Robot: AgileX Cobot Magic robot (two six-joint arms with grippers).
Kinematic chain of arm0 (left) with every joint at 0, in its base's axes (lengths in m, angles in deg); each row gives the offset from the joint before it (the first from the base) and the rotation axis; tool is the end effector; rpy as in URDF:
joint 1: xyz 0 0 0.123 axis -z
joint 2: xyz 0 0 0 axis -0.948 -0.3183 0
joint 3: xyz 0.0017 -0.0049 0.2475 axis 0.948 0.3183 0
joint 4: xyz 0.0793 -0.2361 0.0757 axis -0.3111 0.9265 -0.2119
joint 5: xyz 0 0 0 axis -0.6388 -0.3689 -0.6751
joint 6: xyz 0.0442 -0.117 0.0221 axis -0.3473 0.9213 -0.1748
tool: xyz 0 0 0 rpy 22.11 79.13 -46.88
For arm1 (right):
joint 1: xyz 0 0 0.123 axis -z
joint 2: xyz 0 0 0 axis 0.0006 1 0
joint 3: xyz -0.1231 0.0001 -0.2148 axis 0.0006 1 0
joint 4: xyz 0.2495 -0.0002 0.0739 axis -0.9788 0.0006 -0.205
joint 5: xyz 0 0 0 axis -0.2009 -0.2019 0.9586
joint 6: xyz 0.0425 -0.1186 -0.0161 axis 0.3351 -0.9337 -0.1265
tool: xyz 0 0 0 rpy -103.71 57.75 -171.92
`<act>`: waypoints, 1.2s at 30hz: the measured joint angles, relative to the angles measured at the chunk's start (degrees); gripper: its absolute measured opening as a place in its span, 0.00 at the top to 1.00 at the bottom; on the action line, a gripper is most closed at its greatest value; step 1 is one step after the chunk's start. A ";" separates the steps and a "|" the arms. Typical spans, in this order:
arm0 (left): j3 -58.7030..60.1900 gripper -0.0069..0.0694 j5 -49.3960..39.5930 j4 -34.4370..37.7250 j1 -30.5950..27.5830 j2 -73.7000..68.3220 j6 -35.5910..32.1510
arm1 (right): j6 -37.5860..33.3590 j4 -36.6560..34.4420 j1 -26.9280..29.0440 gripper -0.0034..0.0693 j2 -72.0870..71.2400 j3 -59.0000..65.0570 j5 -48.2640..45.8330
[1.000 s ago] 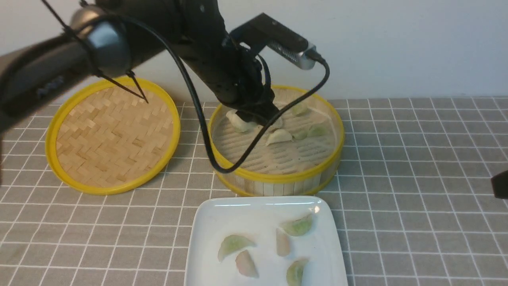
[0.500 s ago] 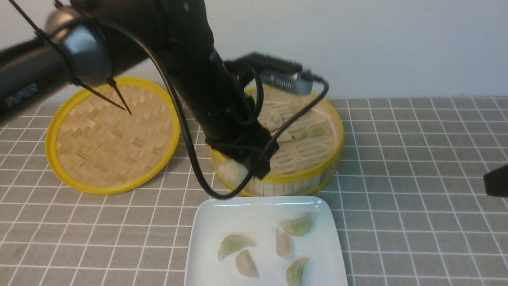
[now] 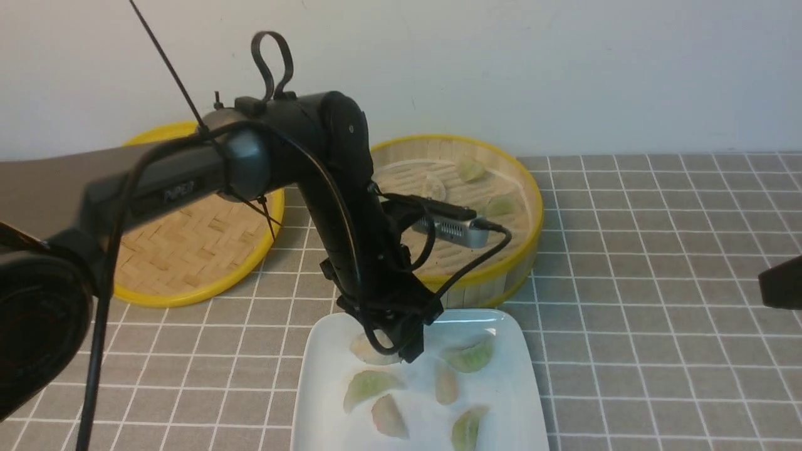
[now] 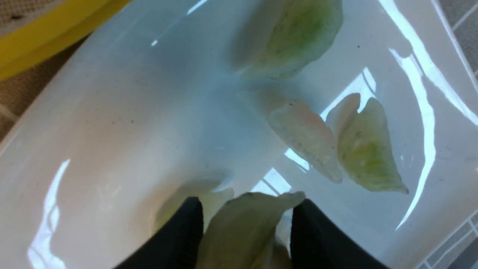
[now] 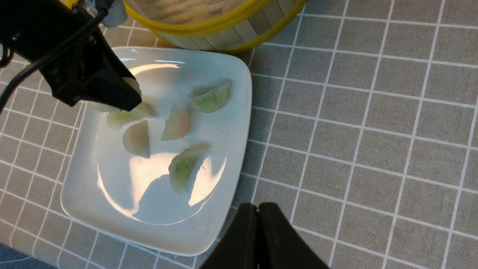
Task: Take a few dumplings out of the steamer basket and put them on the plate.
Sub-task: Use the left arm to put the dumpling into the plate, then use the right arm to grab a dumpling from inside the steamer
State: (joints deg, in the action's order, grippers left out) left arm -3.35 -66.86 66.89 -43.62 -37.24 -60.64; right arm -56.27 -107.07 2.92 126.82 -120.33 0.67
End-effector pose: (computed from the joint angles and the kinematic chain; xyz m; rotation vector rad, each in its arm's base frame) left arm 0.3345 -0.2295 0.1229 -1.0630 -2.8487 0.5785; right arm 0.2102 0.0472 0.2939 -0.1446 2.6059 0.5975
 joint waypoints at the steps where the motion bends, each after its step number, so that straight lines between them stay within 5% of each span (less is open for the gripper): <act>1: 0.00 0.45 0.06 -0.05 0.00 0.00 -0.05 | 0.00 0.00 0.00 0.97 0.00 0.00 0.00; 6: 0.00 0.22 0.06 -0.04 0.00 0.00 -0.54 | 0.00 -0.17 0.00 0.97 0.00 0.00 0.56; 10: -1.45 0.19 0.06 0.07 0.00 -0.06 0.15 | 0.00 -1.31 0.00 0.97 0.00 0.00 2.49; 15: -6.17 0.41 0.06 -1.08 0.00 0.49 2.14 | -0.20 -3.66 0.00 0.97 0.37 -1.42 4.30; 18: -7.41 0.77 0.11 -2.81 0.00 4.35 2.61 | -0.83 -4.87 0.00 0.97 2.53 -5.68 3.45; 20: -7.46 0.87 -0.09 -3.01 0.00 7.75 2.68 | -1.04 -4.86 0.00 0.97 4.51 -9.12 2.05; 29: -5.49 0.92 -0.40 -3.01 0.00 23.76 3.53 | 2.18 -3.89 -1.12 0.97 15.50 -25.85 -0.09; 36: 8.75 0.92 0.32 -3.01 0.00 42.74 4.48 | 6.49 5.50 -10.18 0.97 27.13 -36.76 -0.38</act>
State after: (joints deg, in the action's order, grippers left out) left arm 5.40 -66.53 63.89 -43.62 5.50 -56.17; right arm -49.78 -101.57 -7.26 153.94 -157.09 0.29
